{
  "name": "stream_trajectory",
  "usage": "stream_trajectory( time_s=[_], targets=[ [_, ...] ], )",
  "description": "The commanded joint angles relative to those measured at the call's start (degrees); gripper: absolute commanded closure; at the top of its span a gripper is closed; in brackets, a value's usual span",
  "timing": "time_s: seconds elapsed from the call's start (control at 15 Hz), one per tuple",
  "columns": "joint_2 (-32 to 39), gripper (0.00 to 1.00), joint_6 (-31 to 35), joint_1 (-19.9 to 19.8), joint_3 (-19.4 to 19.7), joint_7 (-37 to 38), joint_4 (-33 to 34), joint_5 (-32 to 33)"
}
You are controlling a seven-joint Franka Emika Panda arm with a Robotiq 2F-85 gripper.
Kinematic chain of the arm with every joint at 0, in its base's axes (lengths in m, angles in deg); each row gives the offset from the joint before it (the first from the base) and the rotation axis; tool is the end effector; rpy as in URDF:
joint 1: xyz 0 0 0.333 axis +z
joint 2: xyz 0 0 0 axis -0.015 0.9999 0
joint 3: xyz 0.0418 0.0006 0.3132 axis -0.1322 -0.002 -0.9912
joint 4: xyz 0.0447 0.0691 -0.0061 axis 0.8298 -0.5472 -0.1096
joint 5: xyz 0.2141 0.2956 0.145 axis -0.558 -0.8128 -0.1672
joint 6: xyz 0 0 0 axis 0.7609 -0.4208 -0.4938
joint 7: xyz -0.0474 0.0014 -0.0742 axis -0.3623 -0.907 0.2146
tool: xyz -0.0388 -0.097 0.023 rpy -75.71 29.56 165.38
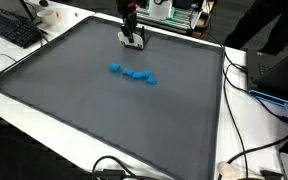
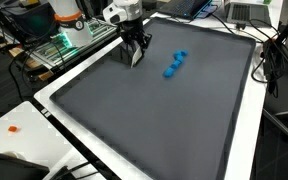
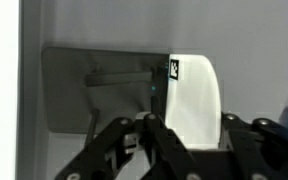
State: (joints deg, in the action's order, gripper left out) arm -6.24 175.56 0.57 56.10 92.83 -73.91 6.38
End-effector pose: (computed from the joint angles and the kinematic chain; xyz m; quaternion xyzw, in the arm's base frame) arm 0.4318 0.0029 0.2405 -0.7785 0.6232 0.0475 0.0568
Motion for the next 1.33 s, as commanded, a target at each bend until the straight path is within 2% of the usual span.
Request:
stream_trajectory(
  time_s=[0.0,0.13,0.33,0.4,0.47,0.6,0.87,1.0,1.13,1.27],
  targets=[
    [-2.1,0.78,-3.2,-0.8,0.5,2.5,-1.0,4.0],
    [-2.6,0.8,-4.8,-1.0,0.7,3.0,-0.9,5.5],
    [-3.2,0.7,-7.5,-1.4,0.7,3.7,-0.8,7.6],
    [-3.4,0.57,-8.2,-1.5,0.7,3.9,-0.8,8.3],
    [-3.6,0.55,-9.1,-1.6,0.6,4.1,-0.7,8.8],
    [-4.1,0.36,-10.8,-1.7,0.5,4.2,-0.6,9.3],
    [-5.8,0.05,-14.5,-1.7,0.2,3.9,-0.3,9.8],
    [-7.3,0.0,-17.3,-1.8,0.2,3.0,0.1,9.9],
    [-9.3,0.0,-20.2,-1.9,0.2,1.7,0.8,9.7],
    [-11.1,0.0,-23.9,-1.8,0.3,-3.0,2.2,9.0]
  ],
)
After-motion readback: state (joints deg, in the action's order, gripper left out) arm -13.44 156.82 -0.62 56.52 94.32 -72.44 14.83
